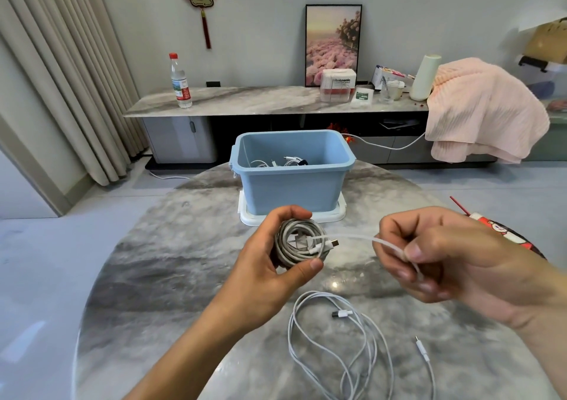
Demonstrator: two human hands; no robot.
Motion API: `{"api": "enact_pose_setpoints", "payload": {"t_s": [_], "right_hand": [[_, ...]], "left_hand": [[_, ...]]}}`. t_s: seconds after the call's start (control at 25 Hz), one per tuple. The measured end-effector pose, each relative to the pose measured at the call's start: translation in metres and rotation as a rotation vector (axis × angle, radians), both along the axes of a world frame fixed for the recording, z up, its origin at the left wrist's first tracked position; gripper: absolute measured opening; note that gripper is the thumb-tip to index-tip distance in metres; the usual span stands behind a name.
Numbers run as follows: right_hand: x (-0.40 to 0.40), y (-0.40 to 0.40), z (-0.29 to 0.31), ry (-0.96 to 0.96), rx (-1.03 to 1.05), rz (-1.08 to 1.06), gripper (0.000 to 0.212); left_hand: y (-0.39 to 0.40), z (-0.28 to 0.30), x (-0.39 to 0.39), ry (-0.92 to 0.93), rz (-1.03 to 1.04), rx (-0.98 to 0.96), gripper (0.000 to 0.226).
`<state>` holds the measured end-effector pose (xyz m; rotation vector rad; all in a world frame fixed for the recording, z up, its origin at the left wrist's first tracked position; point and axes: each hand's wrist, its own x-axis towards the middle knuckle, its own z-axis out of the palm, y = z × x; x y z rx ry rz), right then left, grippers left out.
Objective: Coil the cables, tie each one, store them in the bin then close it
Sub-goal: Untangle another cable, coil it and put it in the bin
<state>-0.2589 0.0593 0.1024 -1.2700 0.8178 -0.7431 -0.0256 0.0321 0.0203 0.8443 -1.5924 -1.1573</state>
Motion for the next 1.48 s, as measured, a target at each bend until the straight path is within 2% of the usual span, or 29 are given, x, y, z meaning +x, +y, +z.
{"api": "enact_pose_setpoints", "payload": {"t_s": [0.16, 0.28, 0.4, 0.52, 0.6, 0.72, 0.8, 0.92, 1.16, 1.24, 1.32, 1.4, 1.48], "right_hand": [[0.025, 0.005, 0.0, 0.195, -0.025, -0.09, 0.005], [0.047, 0.009, -0.009, 0.301, -0.083, -0.147, 0.011], [0.061, 0.011, -0.009, 0.268, -0.133, -0.222, 0.016], [0.052, -0.001, -0.014, 0.023, -0.115, -0.507, 0.022], [0.048, -0.013, -0.031, 0.012, -0.075, -0.59, 0.015], [0.058, -0.017, -0.063, 0.131, 0.016, -0.32, 0.037], [0.06, -0.014, -0.065, 0.221, 0.014, -0.136, 0.032], [0.053, -0.014, -0.054, 0.325, -0.091, -0.143, 0.011], [0.058, 0.003, -0.034, 0.458, -0.409, -0.121, 0.018], [0.058, 0.006, -0.032, 0.413, -0.431, -0.042, 0.019], [0.058, 0.006, -0.033, 0.289, -0.399, 0.0, 0.014], [0.06, 0.004, -0.038, 0.15, -0.413, -0.072, 0.006], [0.065, 0.002, -0.045, 0.055, -0.467, -0.183, 0.01]], "left_hand": [[0.002, 0.0, -0.002, -0.074, 0.023, -0.04, 0.052], [0.004, 0.001, -0.004, -0.089, 0.003, -0.038, 0.052], [0.005, 0.004, -0.005, 0.079, -0.056, 0.112, 0.053], [0.004, 0.01, -0.002, 0.34, -0.103, 0.332, 0.052], [0.005, 0.012, -0.001, 0.476, -0.15, 0.434, 0.051], [0.007, 0.012, 0.0, 0.551, -0.197, 0.483, 0.053], [0.006, 0.015, 0.001, 0.569, -0.214, 0.5, 0.063], [0.001, 0.02, 0.007, 0.595, -0.095, 0.556, 0.053], [-0.004, 0.024, 0.013, 0.505, 0.061, 0.579, 0.051], [-0.003, 0.022, 0.011, 0.486, 0.051, 0.59, 0.052], [-0.001, 0.022, 0.01, 0.469, 0.018, 0.609, 0.051], [0.0, 0.022, 0.009, 0.456, -0.018, 0.618, 0.051], [0.001, 0.02, 0.007, 0.439, -0.034, 0.611, 0.049]]}}
